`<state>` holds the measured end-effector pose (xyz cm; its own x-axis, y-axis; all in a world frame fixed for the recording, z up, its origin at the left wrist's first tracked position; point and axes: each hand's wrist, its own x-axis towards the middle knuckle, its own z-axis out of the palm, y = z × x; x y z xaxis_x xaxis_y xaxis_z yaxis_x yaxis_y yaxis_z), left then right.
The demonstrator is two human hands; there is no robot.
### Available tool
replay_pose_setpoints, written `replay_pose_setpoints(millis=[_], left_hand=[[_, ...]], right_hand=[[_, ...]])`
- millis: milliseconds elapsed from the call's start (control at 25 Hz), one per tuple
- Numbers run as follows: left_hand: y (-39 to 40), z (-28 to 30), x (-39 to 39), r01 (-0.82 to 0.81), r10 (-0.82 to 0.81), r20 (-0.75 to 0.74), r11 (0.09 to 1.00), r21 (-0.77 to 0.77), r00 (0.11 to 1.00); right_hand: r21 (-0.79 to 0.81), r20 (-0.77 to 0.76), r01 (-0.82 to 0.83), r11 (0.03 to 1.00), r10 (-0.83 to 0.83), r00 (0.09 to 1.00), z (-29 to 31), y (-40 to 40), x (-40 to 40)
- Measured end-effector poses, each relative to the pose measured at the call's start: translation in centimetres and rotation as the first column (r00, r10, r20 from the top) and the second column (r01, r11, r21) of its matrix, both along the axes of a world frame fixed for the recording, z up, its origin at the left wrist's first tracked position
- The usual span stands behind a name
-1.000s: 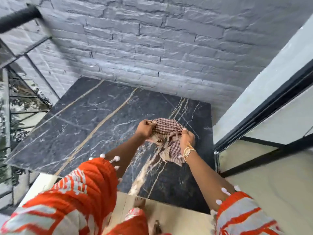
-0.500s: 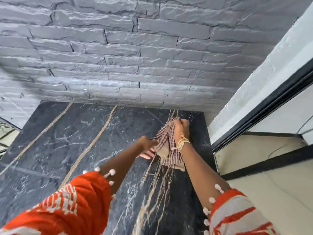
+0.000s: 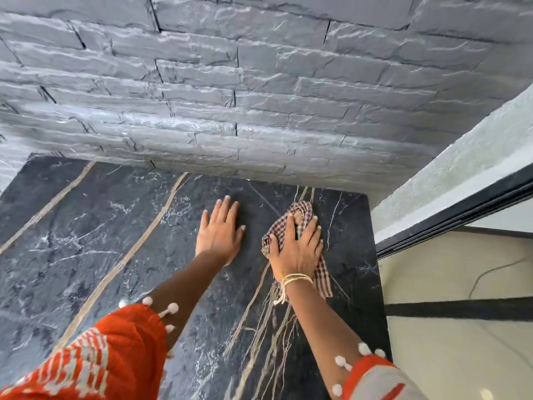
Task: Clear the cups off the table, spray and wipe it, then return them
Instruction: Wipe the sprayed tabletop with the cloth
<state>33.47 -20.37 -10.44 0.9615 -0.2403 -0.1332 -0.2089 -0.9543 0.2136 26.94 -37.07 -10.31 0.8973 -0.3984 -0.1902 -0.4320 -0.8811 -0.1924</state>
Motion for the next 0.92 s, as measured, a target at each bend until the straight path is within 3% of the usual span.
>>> replay_pose_setpoints(millis=[80, 160, 320, 400, 440, 520, 600, 680, 760, 920], left_hand=[[0.7, -1.3, 0.3, -0.029, 0.029, -0.009, 0.999, 0.020, 1.000], [1.1, -2.2, -0.2, -0.042, 0.042, 0.014, 0.998, 0.036, 0.999], [1.1, -2.7, -0.3, -0.049, 0.047, 0.047, 0.998, 0.040, 0.998], [1.1, -2.7, -0.4, -0.047, 0.045, 0.046, 0.998, 0.044, 0.998], [1.1, -2.7, -0.4, -0.047, 0.045, 0.049, 0.998, 0.051, 0.998], [1.3, -2.6, -0.5, -0.044, 0.042, 0.049, 0.998, 0.051, 0.998], [1.3, -2.5, -0.6, -0.035, 0.032, 0.048, 0.998, 0.055, 0.998], [1.4, -2.5, -0.5, -0.033, 0.031, 0.045, 0.998, 0.048, 0.999], [1.3, -2.4, -0.5, -0.034, 0.032, 0.044, 0.998, 0.054, 0.999], [1.5, -2.4, -0.5, -0.035, 0.034, 0.041, 0.998, 0.042, 0.999]], right_hand=[[-0.047, 0.055, -0.071, 0.996, 0.074, 0.996, -0.8, -2.2, 1.1], [-0.064, 0.096, -0.042, 0.997, 0.048, 0.994, -1.5, -4.8, 2.4], [0.009, 0.133, 0.263, 0.965, -0.262, 0.956, -1.9, -6.4, 4.8], [0.040, 0.114, 0.306, 0.951, -0.308, 0.944, -1.8, -3.7, 6.3], [0.038, 0.112, 0.247, 0.968, -0.250, 0.962, -1.7, -2.0, 7.0], [0.037, 0.115, -0.030, 0.999, 0.026, 0.993, -1.4, 1.7, 8.2], [0.039, 0.137, -0.351, 0.936, 0.343, 0.929, -1.3, 4.2, 8.4], [0.052, 0.158, -0.503, 0.863, 0.490, 0.857, -1.5, 3.8, 8.7], [0.031, 0.146, -0.450, 0.893, 0.441, 0.886, -1.7, 1.0, 9.3], [0.037, 0.121, 0.020, 0.999, -0.024, 0.992, -2.1, -8.0, 8.8]])
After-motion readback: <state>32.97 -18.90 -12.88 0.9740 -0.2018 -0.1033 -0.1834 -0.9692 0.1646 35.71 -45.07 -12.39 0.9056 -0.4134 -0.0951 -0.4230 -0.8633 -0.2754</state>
